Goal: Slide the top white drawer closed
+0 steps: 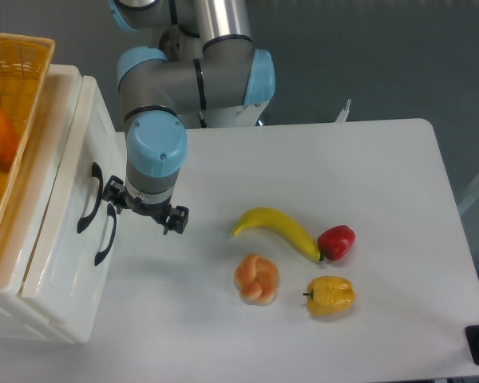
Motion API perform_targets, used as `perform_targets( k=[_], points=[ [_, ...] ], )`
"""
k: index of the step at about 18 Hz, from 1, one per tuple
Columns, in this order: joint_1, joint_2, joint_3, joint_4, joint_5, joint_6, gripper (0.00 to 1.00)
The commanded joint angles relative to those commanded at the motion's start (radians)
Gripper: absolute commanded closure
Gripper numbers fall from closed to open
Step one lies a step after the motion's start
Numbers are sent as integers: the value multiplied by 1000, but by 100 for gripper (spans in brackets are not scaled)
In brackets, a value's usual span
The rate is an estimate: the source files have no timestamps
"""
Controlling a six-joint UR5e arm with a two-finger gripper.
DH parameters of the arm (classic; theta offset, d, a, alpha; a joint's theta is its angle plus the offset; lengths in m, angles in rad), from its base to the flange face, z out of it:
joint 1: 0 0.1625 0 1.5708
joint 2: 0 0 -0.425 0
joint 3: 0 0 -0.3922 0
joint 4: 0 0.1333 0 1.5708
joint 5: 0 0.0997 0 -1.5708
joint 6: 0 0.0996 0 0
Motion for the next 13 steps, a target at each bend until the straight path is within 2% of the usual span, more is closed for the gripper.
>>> perform_targets(
  k=[8, 13],
  points=[
    [3, 11, 0, 0, 0, 0, 0],
    [23, 5, 35, 11, 15, 9, 0]
  ],
)
